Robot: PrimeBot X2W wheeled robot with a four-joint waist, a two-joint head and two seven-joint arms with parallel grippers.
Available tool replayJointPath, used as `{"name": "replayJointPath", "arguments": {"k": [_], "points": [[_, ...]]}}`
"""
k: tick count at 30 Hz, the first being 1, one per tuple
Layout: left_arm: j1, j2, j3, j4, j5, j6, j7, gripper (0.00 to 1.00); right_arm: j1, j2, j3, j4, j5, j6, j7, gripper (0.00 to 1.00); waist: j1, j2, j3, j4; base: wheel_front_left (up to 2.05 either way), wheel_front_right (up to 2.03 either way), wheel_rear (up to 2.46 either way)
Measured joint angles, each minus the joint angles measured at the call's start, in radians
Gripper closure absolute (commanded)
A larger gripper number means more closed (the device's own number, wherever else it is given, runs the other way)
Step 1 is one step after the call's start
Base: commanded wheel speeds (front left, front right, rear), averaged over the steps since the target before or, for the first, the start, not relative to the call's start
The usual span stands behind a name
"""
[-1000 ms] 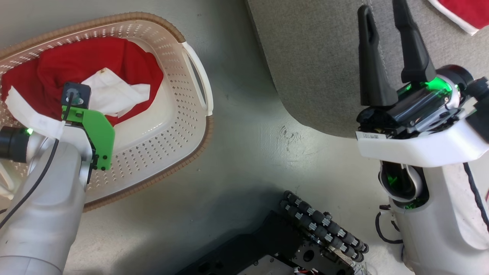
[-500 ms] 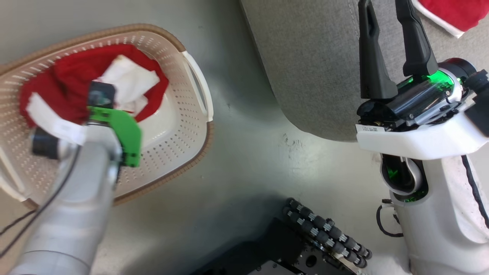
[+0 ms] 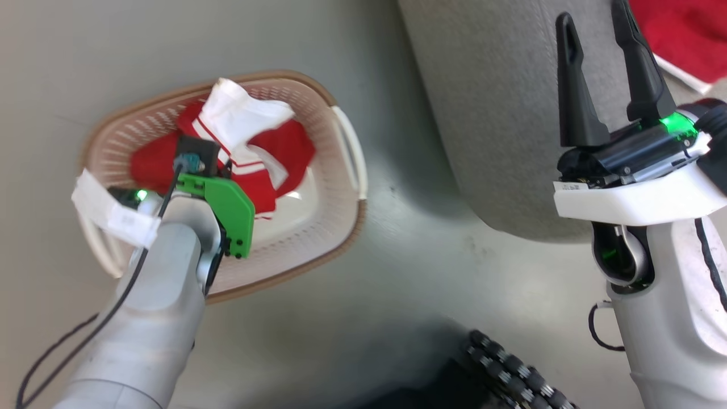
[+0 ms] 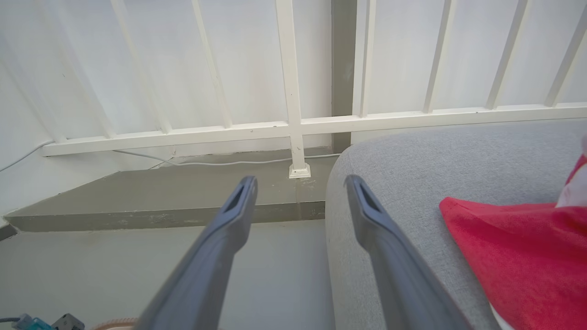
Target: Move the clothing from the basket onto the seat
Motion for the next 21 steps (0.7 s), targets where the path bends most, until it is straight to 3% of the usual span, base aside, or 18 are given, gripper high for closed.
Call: {"name": "replayJointPath", "arguments": {"k": [21], "points": [[0.121, -0.01, -0.031, -0.116, -0.129, -0.053, -0.23, 1.0, 0.135, -0.036, -0.001, 0.167, -0.002, 0.008, 0.0, 0.0, -0.0001, 0.0, -0.31, 0.214, 0.0, 0.0, 0.0]]}}
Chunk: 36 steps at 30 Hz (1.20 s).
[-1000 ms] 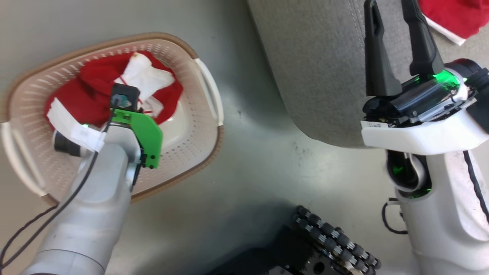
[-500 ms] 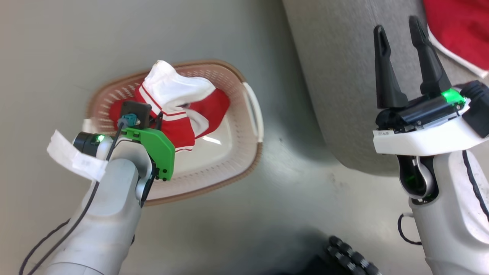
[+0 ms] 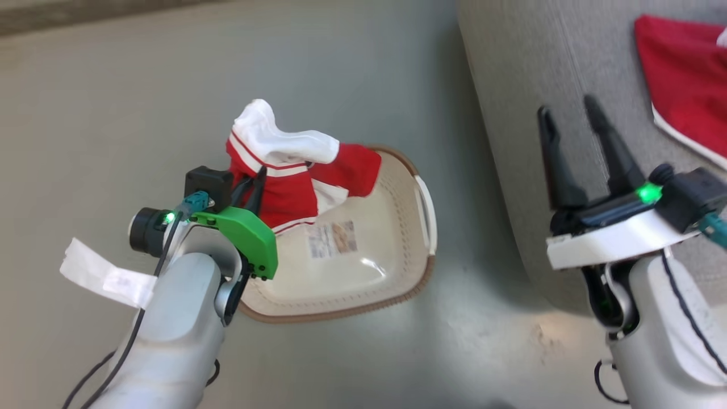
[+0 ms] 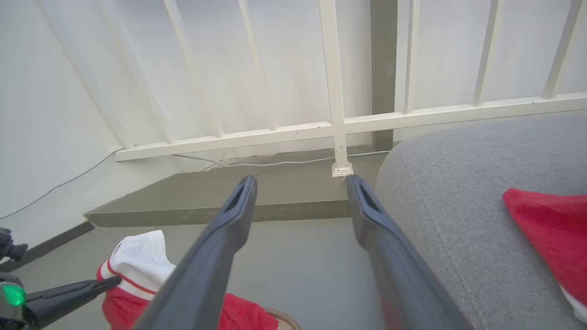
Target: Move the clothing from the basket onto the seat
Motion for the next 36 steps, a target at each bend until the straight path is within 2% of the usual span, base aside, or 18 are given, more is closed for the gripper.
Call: {"name": "replayJointPath", "arguments": {"k": [14, 26, 31, 36], "points": [[0.032, -0.001, -0.015, -0.122, -0.017, -0.003, -0.029, 1.0, 0.081, 0.001, 0.065, 0.089, 0.004, 0.0, 0.001, 0.0, 0.0, 0.0, -0.197, 0.086, 0.0, 0.0, 0.0], [0.071, -0.001, -0.052, -0.254, -0.031, -0.016, -0.03, 1.0, 0.155, 0.014, 0.113, 0.123, 0.022, 0.001, 0.015, 0.0, -0.0001, 0.0, -0.343, 0.121, 0.0, 0.0, 0.0], [0.103, -0.001, -0.092, -0.319, -0.08, -0.026, 0.014, 1.0, 0.176, 0.024, 0.135, 0.118, 0.023, 0.003, 0.021, 0.0, -0.0001, 0.0, -0.386, 0.125, 0.0, 0.0, 0.0], [0.131, -0.001, -0.132, -0.368, -0.083, -0.033, 0.055, 1.0, 0.197, 0.026, 0.168, 0.109, 0.026, 0.009, 0.03, 0.0, -0.0001, 0.0, -0.415, 0.125, 0.0, 0.0, 0.0]]}}
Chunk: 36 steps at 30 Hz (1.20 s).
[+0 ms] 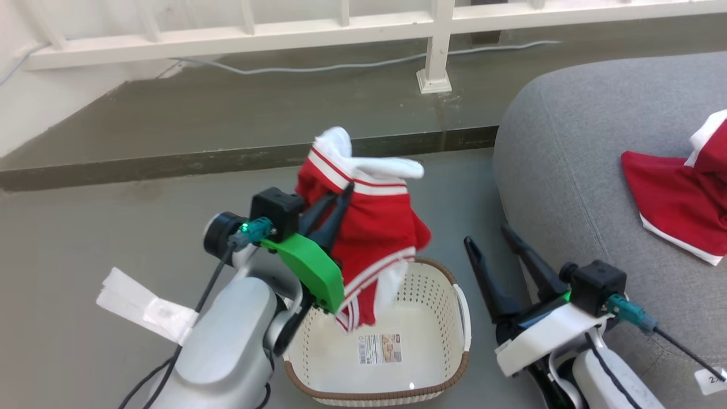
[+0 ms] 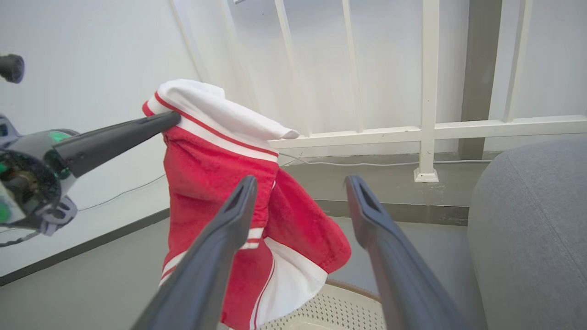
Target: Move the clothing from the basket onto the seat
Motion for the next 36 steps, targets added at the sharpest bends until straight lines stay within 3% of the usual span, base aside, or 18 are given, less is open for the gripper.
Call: {"name": "replayJointPath", "arguments": {"k": [19, 29, 30, 31, 32, 36], "points": [[0.071, 0.005, -0.14, -0.19, -0.053, -0.002, 0.121, 1.0, 0.004, 0.007, 0.164, 0.001, 0.004, 0.0, 0.036, 0.0, 0.0, 0.0, -0.044, 0.04, 0.0, 0.0, 0.0], [0.093, 0.011, -0.17, -0.273, -0.063, -0.005, 0.171, 1.0, -0.112, 0.016, 0.271, 0.085, -0.002, 0.001, 0.046, 0.0, 0.0, 0.0, -0.053, 0.077, 0.0, 0.0, 0.0], [0.095, 0.011, -0.172, -0.281, -0.063, -0.005, 0.174, 1.0, -0.12, 0.019, 0.275, 0.093, 0.002, 0.001, 0.047, 0.44, 0.0001, 0.0, -0.053, 0.078, 0.0, 0.0, 0.0], [0.098, 0.011, -0.174, -0.287, -0.063, -0.005, 0.176, 1.0, -0.126, 0.021, 0.282, 0.104, 0.004, 0.001, 0.047, 0.69, 0.0, 0.0, -0.053, 0.079, 0.0, 0.0, 0.0], [0.101, 0.011, -0.178, -0.291, -0.063, -0.005, 0.182, 1.0, -0.132, 0.023, 0.289, 0.111, 0.008, 0.001, 0.046, 1.0, 0.0, 0.0, -0.052, 0.08, 0.0, 0.0, 0.0], [0.103, 0.012, -0.187, -0.31, -0.063, -0.003, 0.196, 1.0, -0.142, 0.026, 0.3, 0.139, 0.035, 0.001, 0.046, 1.0, 0.0001, 0.0, -0.051, 0.085, 0.0, 0.0, 0.0]]}}
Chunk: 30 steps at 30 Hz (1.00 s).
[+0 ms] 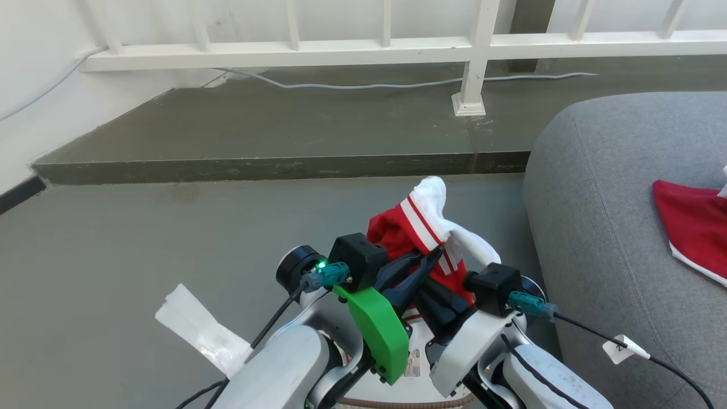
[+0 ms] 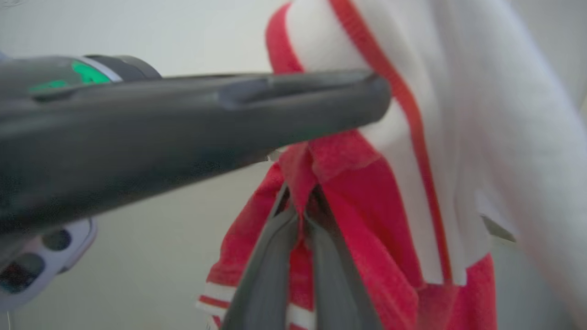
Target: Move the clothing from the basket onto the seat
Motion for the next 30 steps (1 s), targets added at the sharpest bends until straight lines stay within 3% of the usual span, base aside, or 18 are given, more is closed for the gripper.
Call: {"name": "replayJointPath", "arguments": {"k": [5, 6, 7, 17, 30], "points": [[0.007, 0.002, 0.001, -0.018, 0.0, 0.013, 0.011, 0.98, -0.023, 0.002, 0.007, 0.022, 0.023, 0.0, -0.003, 1.0, 0.0, 0.0, 0.004, 0.003, 0.0, 0.0, 0.0], [0.008, 0.004, 0.001, -0.023, 0.0, 0.014, 0.017, 0.63, -0.025, 0.002, 0.009, 0.028, 0.025, 0.0, -0.006, 1.0, 0.0, 0.0, 0.005, 0.003, 0.0, 0.0, 0.0], [0.009, 0.006, 0.002, -0.028, 0.0, 0.019, 0.017, 0.0, -0.029, 0.002, 0.01, 0.033, 0.03, 0.0, -0.008, 1.0, 0.0, 0.0, 0.006, 0.003, 0.0, 0.0, 0.0], [0.009, 0.033, 0.031, -0.096, 0.005, 0.051, 0.018, 0.0, -0.073, -0.003, 0.008, 0.08, 0.057, 0.0, -0.018, 1.0, 0.0, 0.0, 0.016, -0.013, 0.0, 0.0, 0.0], [0.039, 0.101, 0.039, -0.182, 0.038, 0.081, 0.028, 0.0, -0.153, -0.09, -0.141, 0.123, 0.066, -0.011, -0.04, 1.0, 0.0, 0.0, 0.054, -0.078, 0.0, 0.0, 0.0]]}}
